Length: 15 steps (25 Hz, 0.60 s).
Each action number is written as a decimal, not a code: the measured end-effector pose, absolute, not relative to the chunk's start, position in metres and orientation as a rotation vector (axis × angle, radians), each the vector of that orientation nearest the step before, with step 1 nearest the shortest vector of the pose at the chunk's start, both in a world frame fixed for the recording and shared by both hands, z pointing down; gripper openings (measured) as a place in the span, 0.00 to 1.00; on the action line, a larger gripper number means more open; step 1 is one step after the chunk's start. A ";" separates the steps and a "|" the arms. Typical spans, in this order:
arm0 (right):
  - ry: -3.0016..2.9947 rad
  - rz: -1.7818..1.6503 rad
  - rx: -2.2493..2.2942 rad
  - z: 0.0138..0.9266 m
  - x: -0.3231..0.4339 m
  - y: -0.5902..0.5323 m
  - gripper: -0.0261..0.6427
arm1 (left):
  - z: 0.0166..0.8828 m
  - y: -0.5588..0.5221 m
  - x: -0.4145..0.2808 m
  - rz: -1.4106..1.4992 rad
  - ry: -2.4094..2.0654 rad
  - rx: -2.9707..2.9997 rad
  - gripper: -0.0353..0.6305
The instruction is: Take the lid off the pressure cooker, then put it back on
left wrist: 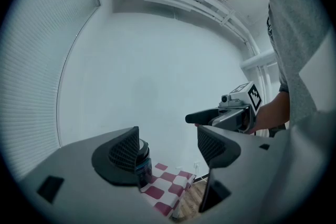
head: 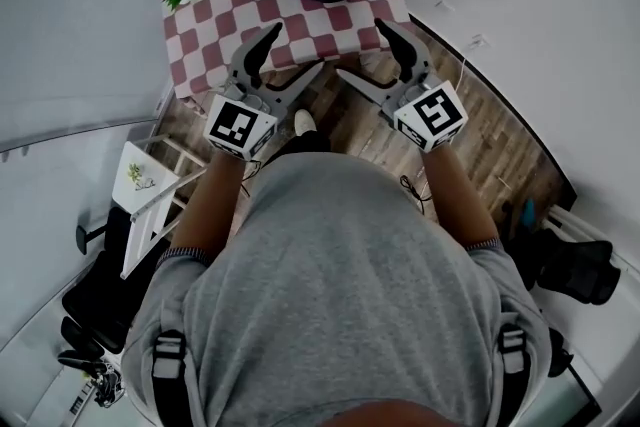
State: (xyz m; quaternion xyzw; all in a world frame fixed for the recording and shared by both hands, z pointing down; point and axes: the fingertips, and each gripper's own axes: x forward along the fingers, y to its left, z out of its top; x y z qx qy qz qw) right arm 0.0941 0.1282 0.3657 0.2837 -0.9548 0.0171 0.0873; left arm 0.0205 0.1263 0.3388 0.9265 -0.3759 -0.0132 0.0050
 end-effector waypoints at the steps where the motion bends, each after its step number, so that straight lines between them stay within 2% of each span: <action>1: -2.839 0.054 0.850 0.366 0.090 0.122 0.67 | 0.339 0.120 0.017 -0.045 -1.167 2.903 0.59; 15: -2.820 0.083 0.866 0.371 0.039 0.045 0.67 | 0.358 0.049 -0.021 -0.050 -1.087 2.876 0.59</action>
